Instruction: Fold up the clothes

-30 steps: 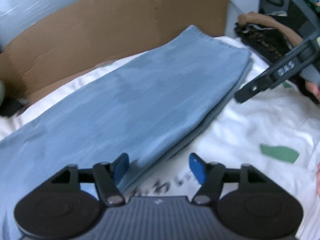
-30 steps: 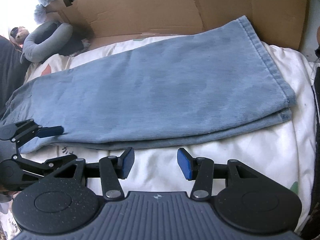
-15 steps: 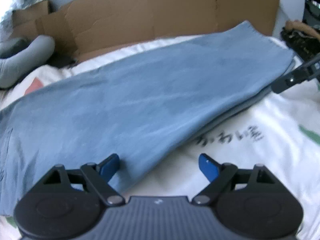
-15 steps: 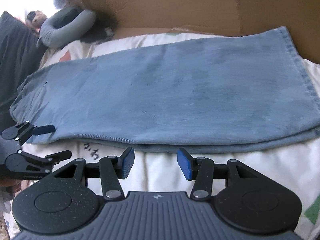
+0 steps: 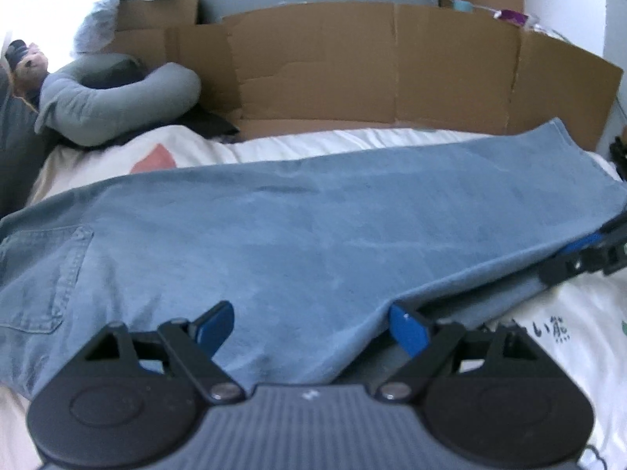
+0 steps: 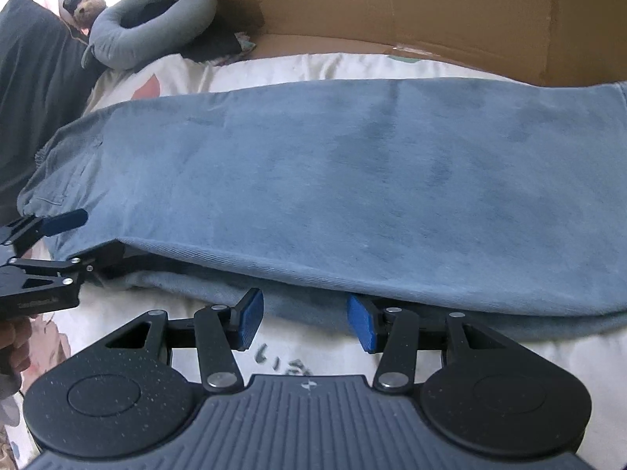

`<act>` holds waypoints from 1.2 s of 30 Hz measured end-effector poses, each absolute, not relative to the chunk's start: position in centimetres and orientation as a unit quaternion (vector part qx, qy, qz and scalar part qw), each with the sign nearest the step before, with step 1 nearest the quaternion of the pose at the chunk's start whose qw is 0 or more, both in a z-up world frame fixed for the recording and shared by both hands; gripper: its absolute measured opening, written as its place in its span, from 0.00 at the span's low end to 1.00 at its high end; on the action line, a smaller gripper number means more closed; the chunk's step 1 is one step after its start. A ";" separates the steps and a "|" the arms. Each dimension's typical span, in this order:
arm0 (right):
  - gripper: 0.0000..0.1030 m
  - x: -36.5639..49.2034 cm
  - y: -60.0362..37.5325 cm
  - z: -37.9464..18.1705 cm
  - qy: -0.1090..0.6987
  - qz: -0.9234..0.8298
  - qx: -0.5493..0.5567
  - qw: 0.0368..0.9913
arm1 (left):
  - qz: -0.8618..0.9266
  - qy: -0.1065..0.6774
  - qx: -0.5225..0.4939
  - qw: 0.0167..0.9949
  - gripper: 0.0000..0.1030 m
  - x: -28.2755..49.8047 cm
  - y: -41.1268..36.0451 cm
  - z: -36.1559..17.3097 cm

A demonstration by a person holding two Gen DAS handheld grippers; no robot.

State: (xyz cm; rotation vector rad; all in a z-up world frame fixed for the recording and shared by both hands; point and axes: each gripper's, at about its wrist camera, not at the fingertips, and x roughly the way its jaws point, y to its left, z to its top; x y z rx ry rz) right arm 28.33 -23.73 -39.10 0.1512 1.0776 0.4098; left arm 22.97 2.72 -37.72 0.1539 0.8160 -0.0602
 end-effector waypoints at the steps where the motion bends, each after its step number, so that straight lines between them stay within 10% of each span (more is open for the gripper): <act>1: 0.53 28.5 -23.2 -39.3 0.510 0.190 0.067 0.836 | -0.029 0.396 0.077 0.915 0.85 22.8 2.7 -37.7; 36: 0.59 29.1 -12.2 -38.6 0.491 0.260 0.063 0.829 | 0.119 0.413 -0.073 0.900 0.86 16.7 8.8 -40.9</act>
